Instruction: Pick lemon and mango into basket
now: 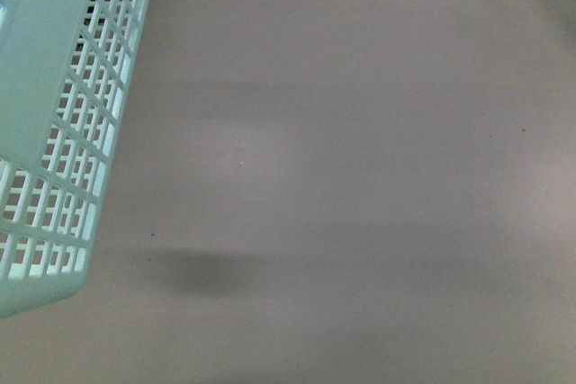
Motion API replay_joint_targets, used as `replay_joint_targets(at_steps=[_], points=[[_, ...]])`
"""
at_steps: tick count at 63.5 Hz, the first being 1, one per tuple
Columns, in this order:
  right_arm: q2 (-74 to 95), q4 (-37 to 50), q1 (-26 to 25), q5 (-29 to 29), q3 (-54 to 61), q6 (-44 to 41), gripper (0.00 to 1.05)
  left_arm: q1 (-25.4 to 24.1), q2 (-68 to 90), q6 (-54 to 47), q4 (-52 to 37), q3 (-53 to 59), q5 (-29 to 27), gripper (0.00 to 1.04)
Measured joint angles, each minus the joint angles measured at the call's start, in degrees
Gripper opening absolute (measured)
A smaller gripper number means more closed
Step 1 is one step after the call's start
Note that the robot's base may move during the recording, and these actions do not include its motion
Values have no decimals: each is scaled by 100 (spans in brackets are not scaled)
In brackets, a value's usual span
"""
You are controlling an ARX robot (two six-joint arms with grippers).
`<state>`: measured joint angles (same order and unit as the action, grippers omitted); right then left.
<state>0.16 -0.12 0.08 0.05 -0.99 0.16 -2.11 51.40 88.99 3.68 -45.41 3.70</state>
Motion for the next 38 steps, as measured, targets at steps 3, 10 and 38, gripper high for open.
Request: replay_joint_targets(at_steps=[3, 10, 38], points=[[0, 0, 0, 2, 0, 0, 96, 0, 0, -2, 0, 0, 0, 16], [0, 2, 0, 2, 0, -2, 96, 0, -2, -2, 0, 0, 0, 16], [0, 2, 0, 2, 0, 0, 96, 0, -2, -4, 0, 0, 0, 16]])
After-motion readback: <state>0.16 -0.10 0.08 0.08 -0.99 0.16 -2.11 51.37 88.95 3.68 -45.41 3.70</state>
